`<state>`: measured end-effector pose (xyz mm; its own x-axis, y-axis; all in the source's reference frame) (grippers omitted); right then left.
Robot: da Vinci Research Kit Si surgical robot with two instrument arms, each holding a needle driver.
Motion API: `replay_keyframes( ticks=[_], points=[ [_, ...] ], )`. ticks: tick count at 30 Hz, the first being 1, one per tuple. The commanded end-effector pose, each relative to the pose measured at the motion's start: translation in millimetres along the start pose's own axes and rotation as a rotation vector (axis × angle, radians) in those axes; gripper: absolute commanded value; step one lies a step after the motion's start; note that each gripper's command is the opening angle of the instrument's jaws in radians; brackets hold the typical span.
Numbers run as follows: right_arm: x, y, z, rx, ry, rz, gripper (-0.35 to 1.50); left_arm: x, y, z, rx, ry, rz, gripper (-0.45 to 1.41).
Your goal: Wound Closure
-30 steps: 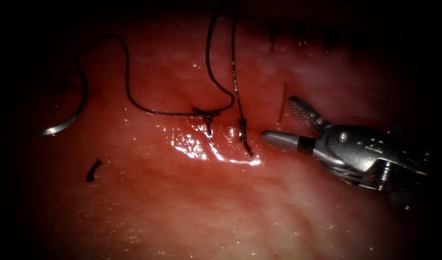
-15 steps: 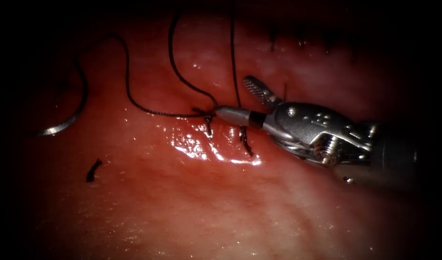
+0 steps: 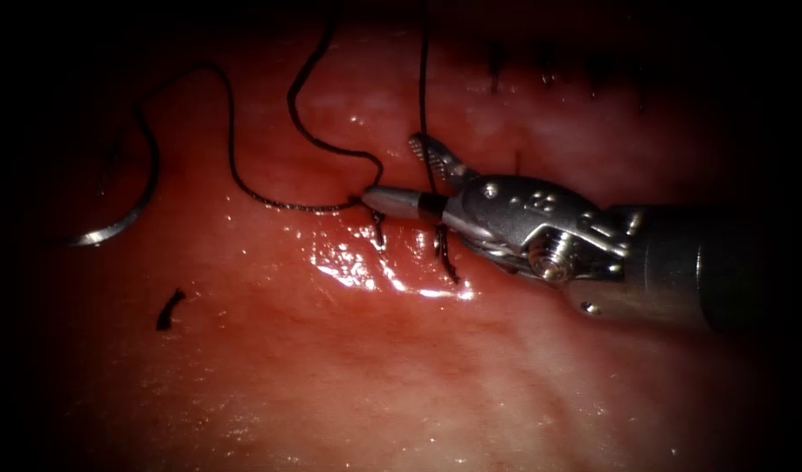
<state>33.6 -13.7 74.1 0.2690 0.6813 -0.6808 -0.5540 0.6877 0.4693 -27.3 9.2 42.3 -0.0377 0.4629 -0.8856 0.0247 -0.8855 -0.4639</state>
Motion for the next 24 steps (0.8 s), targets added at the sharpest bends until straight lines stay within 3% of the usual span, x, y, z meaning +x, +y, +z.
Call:
replay_keyframes(
  ticks=[1, 12, 16, 20, 24],
  points=[
    [0.0, -0.2, 0.9, -0.001, 0.002, 0.001, 0.89, 0.0, -0.2, 0.7, -0.003, 0.004, 0.001, -0.45],
    [-0.5, 0.2, 2.1, -0.01, -0.004, -0.005, 0.76, 1.9, 2.3, 1.1, -0.031, 0.02, -0.006, -0.45],
    [-0.6, 0.2, 2.2, -0.013, -0.004, -0.006, 0.56, 1.8, 2.3, 1.2, -0.034, 0.021, -0.005, -0.45],
    [-0.5, 0.2, 2.1, -0.012, -0.007, -0.006, 0.12, 1.6, 2.3, 1.3, -0.034, 0.018, -0.002, -0.45],
    [-0.2, 0.1, 2.0, -0.012, 0.007, 0.003, 0.05, 1.2, 2.4, 1.6, -0.035, 0.011, 0.001, -0.45]
  ],
)
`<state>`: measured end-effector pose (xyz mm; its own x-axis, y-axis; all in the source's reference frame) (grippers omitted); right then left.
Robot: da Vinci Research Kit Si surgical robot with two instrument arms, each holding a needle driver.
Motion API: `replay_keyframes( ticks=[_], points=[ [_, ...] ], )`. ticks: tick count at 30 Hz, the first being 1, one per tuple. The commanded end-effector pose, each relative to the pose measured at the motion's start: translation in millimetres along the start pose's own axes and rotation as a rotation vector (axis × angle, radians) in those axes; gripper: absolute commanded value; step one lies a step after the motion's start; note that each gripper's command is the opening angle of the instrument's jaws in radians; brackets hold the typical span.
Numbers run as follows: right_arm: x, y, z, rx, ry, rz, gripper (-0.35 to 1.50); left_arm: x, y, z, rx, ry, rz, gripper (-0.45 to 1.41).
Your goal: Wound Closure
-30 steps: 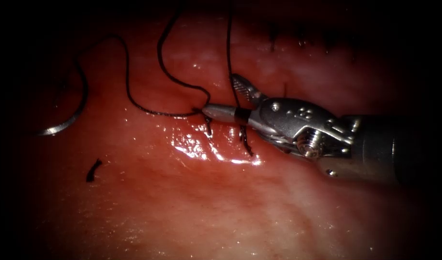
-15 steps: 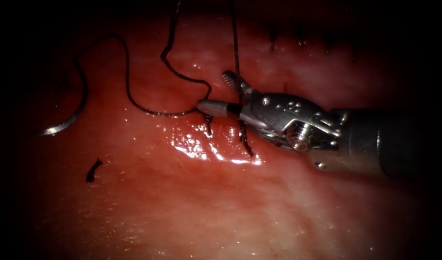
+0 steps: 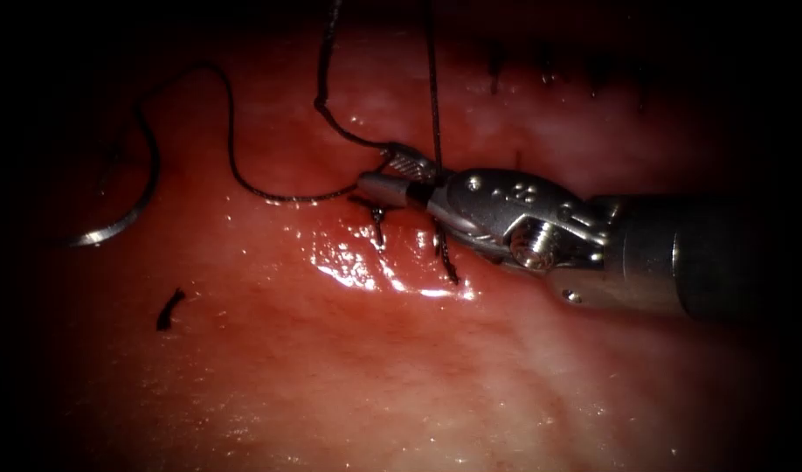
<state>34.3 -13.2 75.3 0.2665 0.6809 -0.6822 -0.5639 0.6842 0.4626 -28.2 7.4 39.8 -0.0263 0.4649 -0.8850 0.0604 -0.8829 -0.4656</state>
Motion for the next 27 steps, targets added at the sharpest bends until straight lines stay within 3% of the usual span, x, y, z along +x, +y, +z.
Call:
replay_keyframes(
  ticks=[1, 7, 12, 23, 24, 25, 26, 27],
  points=[
    [0.2, -0.4, 0.6, 0.001, 0.006, 0.004, 0.05, -0.3, -0.4, 0.7, 0.001, -0.001, 0.004, -0.45],
    [0.6, -0.5, 0.4, 0.001, 0.017, 0.002, 0.07, -0.6, -0.4, 0.9, 0.0, -0.001, 0.007, -0.45],
    [0.6, -0.6, 0.3, 0.001, 0.016, -0.016, -0.35, -0.8, -0.2, 1.0, -0.003, -0.004, 0.01, -0.45],
    [0.5, -0.4, 0.0, -0.031, 0.018, -0.069, -0.35, -1.1, 0.2, 0.9, -0.01, -0.003, 0.014, -0.45],
    [0.5, -0.3, 0.1, -0.025, 0.018, -0.076, -0.01, -1.0, 0.2, 0.8, -0.011, -0.002, 0.013, -0.45],
    [0.6, -0.2, 0.1, -0.013, 0.019, -0.081, 0.66, -1.0, 0.1, 0.7, -0.012, -0.002, 0.013, -0.45],
    [0.7, -0.2, 0.2, -0.008, 0.02, -0.081, 1.16, -0.9, 0.1, 0.6, -0.014, -0.001, 0.012, -0.45],
    [0.8, -0.1, 0.3, -0.004, 0.018, -0.081, 1.4, -0.9, 0.0, 0.5, -0.015, 0.0, 0.011, -0.45]
  ],
)
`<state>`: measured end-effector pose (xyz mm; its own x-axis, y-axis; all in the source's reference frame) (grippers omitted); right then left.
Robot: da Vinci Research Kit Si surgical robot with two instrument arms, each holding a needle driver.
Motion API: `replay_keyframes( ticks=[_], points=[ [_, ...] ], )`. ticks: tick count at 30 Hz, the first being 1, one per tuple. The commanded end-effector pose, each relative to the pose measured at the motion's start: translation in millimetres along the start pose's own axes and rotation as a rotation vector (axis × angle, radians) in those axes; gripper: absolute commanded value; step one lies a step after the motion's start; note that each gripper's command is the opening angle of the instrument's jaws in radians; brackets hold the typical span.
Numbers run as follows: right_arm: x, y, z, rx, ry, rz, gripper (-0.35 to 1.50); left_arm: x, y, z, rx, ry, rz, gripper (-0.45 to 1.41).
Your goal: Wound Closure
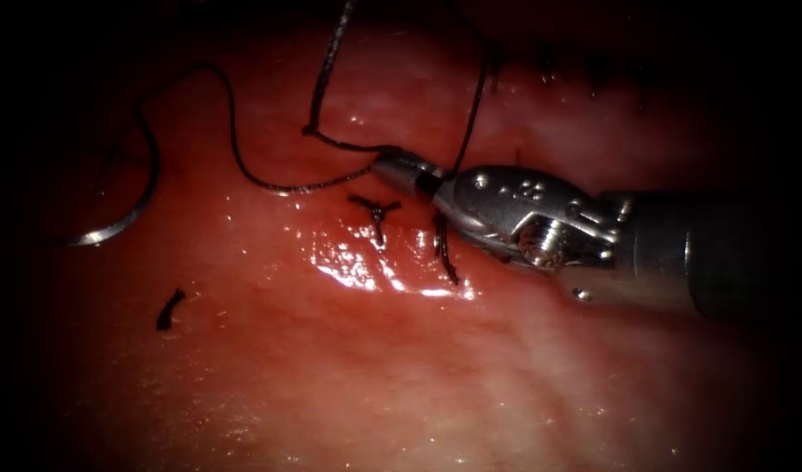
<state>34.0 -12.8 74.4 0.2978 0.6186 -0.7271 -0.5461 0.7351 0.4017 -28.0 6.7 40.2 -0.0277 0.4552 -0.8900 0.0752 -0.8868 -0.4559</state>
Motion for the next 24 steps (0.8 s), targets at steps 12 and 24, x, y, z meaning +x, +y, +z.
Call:
replay_keyframes(
  ticks=[12, 24],
  points=[
    [-1.0, 0.2, -2.0, 0.113, 0.034, -0.038, 1.48, -0.2, -1.1, -1.4, 0.046, -0.027, -0.003, -0.45],
    [-2.8, 1.3, -7.5, 0.174, 0.036, -0.11, 1.48, -0.7, -2.0, -3.1, 0.124, -0.08, 0.041, -0.45]
  ],
)
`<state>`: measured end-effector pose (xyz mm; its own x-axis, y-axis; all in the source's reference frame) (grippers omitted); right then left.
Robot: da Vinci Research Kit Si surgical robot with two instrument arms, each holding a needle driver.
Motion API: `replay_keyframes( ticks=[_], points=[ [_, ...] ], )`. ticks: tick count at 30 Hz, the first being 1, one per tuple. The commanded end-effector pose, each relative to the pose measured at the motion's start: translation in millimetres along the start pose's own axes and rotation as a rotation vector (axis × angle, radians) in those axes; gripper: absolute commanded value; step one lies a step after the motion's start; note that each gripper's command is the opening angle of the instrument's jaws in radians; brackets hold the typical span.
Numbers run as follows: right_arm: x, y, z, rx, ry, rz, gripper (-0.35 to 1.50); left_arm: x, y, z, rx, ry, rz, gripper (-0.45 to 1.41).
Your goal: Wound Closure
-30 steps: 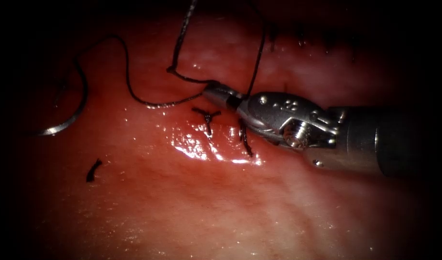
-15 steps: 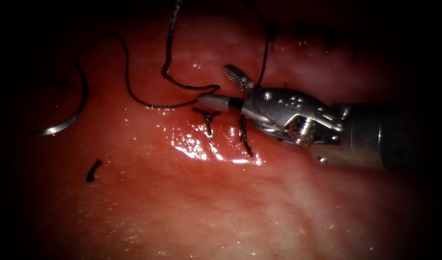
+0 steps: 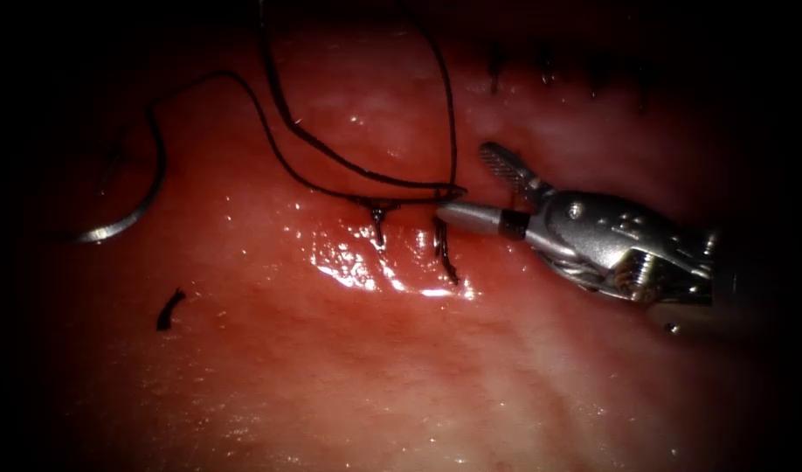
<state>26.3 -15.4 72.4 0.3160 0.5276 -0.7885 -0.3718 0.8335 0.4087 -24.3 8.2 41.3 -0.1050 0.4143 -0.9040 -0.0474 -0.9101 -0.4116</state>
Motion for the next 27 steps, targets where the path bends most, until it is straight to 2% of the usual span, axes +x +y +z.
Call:
replay_keyframes(
  ticks=[1, 6, 12, 17, 22, 23, 25, 27],
  points=[
    [-0.6, -0.3, -0.1, 0.008, 0.0, -0.012, 1.48, -0.5, -0.2, 0.7, -0.001, -0.007, 0.001, -0.45],
    [-1.5, -1.2, -2.7, 0.043, -0.011, -0.059, 1.48, -1.0, 2.2, -0.6, -0.011, -0.032, 0.011, -0.45],
    [-2.3, -2.6, -5.4, 0.084, -0.008, -0.077, 1.48, 0.1, 8.9, -3.1, -0.103, -0.057, 0.01, -0.45],
    [-2.4, -2.7, -6.0, 0.089, -0.007, -0.078, 1.45, 3.3, 14.8, -5.0, -0.202, -0.033, 0.006, -0.45],
    [-2.8, -2.4, -5.5, 0.084, -0.007, -0.081, 1.43, 8.0, 18.1, -6.1, -0.281, 0.01, -0.012, -0.45],
    [-2.9, -2.4, -5.4, 0.084, -0.007, -0.083, 1.43, 8.8, 18.6, -5.9, -0.289, 0.016, -0.012, -0.03],
    [-3.1, -2.6, -5.2, 0.084, -0.012, -0.086, 1.43, 9.3, 19.0, -5.4, -0.309, 0.005, -0.011, 0.94],
    [-3.4, -2.8, -5.0, 0.085, -0.02, -0.089, 1.43, 9.2, 18.9, -4.5, -0.284, -0.036, -0.052, 1.18]
  ],
)
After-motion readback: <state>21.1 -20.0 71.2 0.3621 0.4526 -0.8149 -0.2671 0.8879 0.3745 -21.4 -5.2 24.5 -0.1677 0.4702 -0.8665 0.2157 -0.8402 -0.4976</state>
